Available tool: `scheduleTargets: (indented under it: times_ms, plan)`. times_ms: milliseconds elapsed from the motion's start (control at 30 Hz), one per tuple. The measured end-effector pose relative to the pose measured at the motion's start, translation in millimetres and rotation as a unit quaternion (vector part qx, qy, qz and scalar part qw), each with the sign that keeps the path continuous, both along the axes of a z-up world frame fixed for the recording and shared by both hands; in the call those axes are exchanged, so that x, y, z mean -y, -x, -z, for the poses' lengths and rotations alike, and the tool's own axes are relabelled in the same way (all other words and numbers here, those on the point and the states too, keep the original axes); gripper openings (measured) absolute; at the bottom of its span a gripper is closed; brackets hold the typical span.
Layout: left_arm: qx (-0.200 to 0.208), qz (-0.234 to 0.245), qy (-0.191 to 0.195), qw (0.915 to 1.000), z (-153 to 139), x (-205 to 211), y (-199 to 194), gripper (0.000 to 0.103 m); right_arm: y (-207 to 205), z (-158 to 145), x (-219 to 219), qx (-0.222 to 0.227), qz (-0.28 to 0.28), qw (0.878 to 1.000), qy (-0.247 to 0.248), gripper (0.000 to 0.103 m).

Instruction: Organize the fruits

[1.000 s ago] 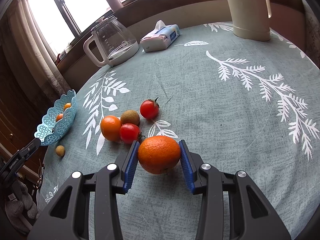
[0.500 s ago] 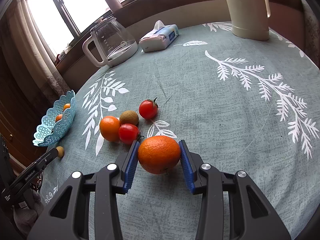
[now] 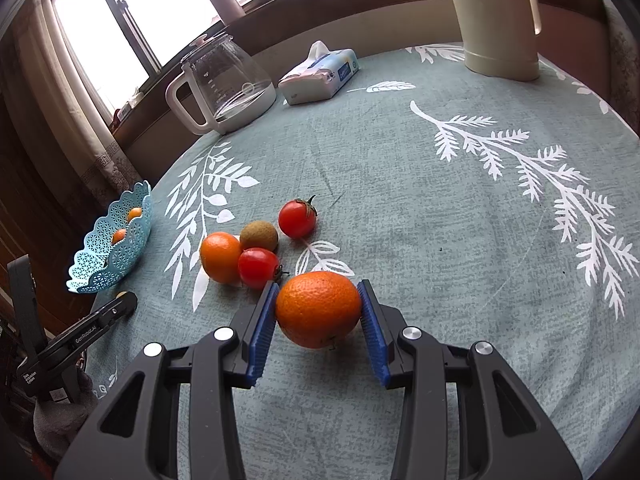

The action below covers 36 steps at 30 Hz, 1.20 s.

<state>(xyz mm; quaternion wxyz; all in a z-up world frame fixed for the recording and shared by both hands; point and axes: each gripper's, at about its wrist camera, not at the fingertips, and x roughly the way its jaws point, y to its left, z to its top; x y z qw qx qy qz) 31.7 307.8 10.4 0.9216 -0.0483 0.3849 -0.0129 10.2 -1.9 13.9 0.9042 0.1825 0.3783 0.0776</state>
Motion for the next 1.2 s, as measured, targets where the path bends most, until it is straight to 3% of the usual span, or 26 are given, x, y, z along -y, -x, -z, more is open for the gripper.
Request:
scheduleTargets:
  times_ms: [300, 600, 1200]
  plan:
    - [0.032, 0.024, -0.008, 0.9992, -16.3, 15.1, 18.6, 0.026, 0.3, -0.9, -0.4, 0.0, 0.001, 1.0, -0.001, 0.041]
    - [0.082, 0.029, -0.008, 0.9961, -52.0, 19.7, 35.0, 0.026, 0.6, -1.2, -0.4, 0.0, 0.001, 1.0, -0.001, 0.041]
    - [0.111, -0.044, -0.018, 0.9927, -66.8, -31.3, 19.2, 0.026, 0.6, -0.3, -0.8, -0.001, 0.002, 1.0, 0.0, 0.041]
